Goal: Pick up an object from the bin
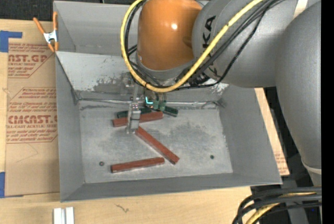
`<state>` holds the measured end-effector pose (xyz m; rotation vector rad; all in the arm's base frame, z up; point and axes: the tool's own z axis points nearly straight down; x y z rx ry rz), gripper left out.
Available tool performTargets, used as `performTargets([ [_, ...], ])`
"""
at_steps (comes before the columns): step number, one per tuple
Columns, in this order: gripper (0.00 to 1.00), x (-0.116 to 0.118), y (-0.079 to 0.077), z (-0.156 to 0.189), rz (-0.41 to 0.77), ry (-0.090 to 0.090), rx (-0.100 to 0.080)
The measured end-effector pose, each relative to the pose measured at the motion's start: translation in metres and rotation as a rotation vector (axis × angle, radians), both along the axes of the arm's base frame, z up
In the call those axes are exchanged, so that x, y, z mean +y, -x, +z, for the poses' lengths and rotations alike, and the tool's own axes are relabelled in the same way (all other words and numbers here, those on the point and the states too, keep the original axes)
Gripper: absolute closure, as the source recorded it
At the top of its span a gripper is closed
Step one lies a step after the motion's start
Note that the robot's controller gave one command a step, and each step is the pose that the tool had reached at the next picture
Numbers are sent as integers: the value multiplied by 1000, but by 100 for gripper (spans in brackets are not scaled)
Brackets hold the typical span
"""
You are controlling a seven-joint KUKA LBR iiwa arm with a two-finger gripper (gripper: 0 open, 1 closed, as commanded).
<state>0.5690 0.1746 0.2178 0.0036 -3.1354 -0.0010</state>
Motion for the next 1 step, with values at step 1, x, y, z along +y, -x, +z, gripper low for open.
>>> performTargets([
  [1, 0, -7, 12, -132, -100, 2, 1],
])
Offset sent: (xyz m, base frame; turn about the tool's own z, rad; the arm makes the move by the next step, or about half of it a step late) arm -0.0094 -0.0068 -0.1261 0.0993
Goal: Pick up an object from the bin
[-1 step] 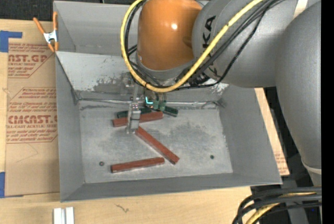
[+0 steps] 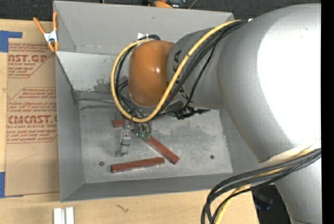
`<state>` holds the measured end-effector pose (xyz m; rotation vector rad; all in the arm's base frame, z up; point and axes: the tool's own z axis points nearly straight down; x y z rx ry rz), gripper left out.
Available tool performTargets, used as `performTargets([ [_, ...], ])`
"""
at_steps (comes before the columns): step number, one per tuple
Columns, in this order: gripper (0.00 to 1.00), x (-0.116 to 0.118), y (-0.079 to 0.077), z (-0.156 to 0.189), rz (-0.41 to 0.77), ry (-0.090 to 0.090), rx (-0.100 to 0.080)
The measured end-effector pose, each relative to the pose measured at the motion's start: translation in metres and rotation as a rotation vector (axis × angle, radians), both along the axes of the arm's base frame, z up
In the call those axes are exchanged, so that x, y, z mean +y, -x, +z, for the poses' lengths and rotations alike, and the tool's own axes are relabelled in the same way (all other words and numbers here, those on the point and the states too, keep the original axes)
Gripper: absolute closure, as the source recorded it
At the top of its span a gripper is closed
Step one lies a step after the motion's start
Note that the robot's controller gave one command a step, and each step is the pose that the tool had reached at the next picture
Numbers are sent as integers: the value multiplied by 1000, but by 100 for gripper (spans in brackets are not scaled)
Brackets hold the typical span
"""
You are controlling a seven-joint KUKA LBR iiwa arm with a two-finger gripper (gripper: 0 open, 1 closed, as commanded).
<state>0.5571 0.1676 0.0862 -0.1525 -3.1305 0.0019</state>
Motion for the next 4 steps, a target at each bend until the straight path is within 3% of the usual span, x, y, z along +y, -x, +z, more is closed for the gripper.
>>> performTargets([
  [1, 0, -63, -22, -17, -14, 0, -10],
  [2, 100, -59, -25, -11, -11, -4, -23],
  [3, 100, -77, -34, 114, -37, -2, -17],
  [4, 100, -18, 35, 55, 64, -2, 1],
])
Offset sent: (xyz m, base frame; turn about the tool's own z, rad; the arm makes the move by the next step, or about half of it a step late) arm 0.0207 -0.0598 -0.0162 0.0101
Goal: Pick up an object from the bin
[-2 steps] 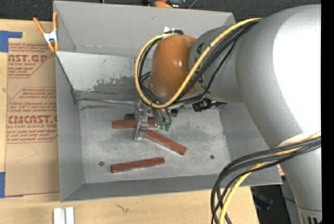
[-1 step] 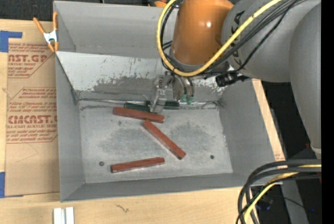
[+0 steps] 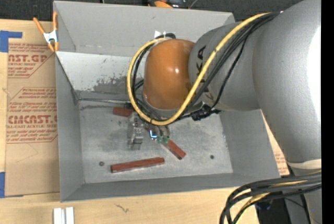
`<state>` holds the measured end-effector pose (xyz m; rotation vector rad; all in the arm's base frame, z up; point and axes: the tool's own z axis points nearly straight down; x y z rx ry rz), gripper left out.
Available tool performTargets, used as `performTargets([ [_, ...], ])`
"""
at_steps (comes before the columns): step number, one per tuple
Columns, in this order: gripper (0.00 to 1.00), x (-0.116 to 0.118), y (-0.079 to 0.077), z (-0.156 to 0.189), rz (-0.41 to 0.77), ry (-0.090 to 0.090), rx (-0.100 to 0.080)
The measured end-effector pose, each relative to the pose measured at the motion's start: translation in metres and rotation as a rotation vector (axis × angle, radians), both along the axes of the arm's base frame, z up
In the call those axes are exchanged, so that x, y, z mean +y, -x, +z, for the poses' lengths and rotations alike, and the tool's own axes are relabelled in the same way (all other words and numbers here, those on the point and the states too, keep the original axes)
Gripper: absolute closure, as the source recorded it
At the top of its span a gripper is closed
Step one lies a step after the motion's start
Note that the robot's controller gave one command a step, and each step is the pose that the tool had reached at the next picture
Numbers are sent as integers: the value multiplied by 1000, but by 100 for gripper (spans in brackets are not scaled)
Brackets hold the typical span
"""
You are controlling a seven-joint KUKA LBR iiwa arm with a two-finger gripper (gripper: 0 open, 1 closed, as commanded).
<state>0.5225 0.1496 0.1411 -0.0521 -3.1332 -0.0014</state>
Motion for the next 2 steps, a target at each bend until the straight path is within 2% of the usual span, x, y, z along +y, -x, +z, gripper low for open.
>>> performTargets([
  [1, 0, -3, -4, 3, -7, 0, -8],
  [2, 0, -63, 15, -76, 28, 2, 1],
])
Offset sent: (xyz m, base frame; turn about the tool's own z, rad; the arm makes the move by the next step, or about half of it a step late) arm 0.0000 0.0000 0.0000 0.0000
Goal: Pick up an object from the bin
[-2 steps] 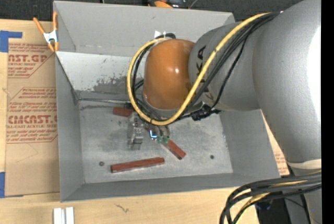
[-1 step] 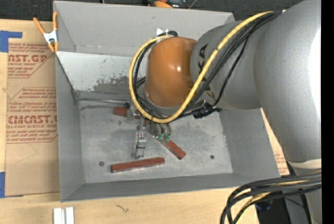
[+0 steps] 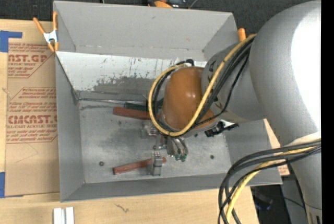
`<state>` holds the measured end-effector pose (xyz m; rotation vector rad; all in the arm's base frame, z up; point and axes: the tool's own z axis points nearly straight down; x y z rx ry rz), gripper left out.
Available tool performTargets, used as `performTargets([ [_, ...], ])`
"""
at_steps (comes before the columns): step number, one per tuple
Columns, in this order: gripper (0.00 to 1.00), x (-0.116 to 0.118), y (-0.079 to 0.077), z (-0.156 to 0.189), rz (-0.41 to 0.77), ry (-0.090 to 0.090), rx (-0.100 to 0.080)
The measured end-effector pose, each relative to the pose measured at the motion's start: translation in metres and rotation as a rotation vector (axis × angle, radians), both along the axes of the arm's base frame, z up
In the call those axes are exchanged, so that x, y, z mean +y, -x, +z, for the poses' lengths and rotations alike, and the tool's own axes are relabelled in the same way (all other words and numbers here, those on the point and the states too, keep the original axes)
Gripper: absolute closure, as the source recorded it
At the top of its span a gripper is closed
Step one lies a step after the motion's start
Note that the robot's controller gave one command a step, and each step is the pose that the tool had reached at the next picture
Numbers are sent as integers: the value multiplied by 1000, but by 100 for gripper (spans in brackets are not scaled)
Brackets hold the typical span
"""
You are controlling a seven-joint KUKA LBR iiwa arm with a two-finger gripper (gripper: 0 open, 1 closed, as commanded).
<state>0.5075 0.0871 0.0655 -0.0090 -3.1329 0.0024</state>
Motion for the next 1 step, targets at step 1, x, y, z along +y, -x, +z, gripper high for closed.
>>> performTargets([
  [1, 100, 4, -3, 6, 5, -3, -7],
])
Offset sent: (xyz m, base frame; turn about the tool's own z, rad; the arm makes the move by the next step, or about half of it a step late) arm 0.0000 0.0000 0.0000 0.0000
